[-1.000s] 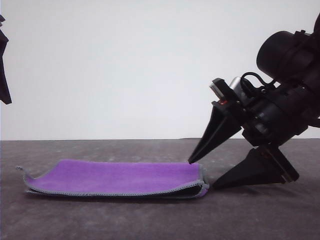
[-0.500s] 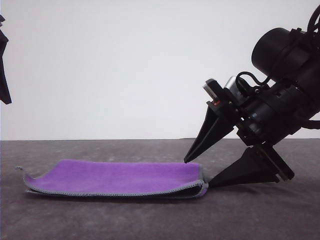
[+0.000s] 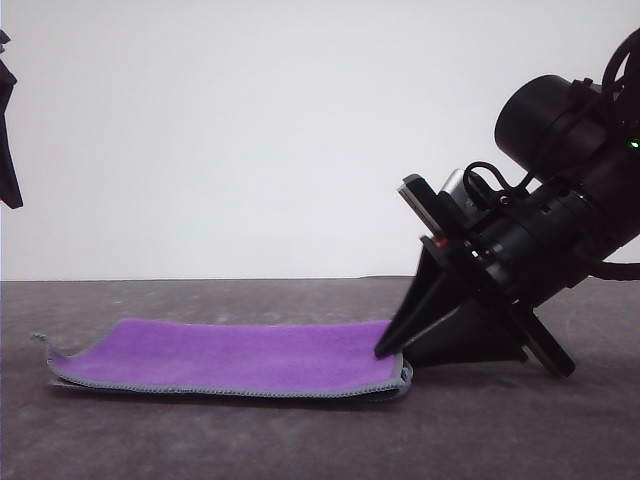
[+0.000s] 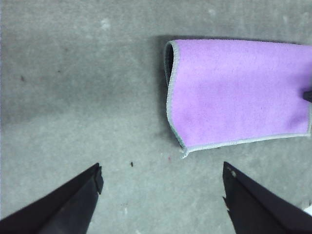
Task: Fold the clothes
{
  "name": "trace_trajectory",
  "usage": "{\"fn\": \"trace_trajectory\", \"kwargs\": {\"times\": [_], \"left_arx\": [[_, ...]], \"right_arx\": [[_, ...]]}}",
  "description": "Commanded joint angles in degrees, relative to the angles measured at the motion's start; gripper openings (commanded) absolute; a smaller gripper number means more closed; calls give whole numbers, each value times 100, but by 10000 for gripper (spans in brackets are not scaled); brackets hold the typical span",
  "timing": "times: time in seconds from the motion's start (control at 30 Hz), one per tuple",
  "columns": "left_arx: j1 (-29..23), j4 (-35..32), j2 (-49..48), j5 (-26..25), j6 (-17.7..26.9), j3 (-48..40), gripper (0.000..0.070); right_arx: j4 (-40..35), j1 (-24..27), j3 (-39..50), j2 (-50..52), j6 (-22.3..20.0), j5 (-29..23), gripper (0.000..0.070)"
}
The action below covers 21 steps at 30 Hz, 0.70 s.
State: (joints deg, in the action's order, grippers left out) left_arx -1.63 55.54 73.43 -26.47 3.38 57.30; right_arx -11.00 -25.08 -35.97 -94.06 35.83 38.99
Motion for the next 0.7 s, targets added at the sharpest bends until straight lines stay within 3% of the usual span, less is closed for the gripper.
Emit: {"fn": "trace_trajectory", "kwargs": {"times": [0.0, 0.13, 0.3, 0.67], "left_arx": [[-2, -1, 40, -10, 4, 57, 472], [-2, -8, 41, -10, 2, 57, 472], [-2, -32, 42, -10, -1, 57, 472], [-2, -110, 40, -10, -107, 57, 472]], "right_arx": [[-4, -33, -15, -120, 6, 7, 0], [-113, -36, -16, -120, 5, 167, 0], [-690, -182, -114, -120, 303, 573, 0], [-629, -954, -1306, -593, 442, 587, 0]]}}
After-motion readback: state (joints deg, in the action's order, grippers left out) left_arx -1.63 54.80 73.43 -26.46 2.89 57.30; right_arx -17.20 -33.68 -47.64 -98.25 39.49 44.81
